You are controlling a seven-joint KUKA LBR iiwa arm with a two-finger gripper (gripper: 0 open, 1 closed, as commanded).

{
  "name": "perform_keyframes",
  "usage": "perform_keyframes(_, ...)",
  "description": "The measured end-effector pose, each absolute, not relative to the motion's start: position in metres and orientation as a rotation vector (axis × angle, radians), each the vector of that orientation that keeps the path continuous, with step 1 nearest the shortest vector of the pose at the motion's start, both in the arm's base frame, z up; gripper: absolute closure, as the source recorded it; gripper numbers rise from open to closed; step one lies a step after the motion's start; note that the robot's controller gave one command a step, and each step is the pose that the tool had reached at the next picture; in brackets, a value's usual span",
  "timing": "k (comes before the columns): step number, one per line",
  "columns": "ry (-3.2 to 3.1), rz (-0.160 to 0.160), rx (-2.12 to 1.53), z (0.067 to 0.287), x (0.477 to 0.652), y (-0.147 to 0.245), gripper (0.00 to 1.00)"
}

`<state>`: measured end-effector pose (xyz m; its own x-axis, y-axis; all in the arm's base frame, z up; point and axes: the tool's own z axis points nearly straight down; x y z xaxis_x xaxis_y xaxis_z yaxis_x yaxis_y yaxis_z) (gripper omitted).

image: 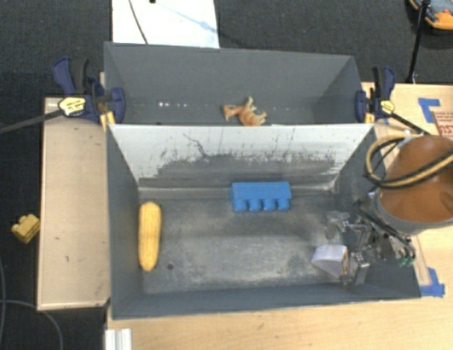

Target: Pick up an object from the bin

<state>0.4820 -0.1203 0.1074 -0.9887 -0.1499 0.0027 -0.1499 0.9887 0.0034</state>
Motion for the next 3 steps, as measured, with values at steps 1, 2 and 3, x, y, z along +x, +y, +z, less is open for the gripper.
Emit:
perform_keyframes(1, -3.127, 0.002, 0.364, 0.078, 0.482, -0.130, 0.00)
perform_keyframes(2, -3.143, 0.002, 0.113, 0.072, 0.478, -0.115, 1.00)
perform_keyframes(3, -3.143, 0.002, 0.113, 0.072, 0.478, -0.115, 1.00)
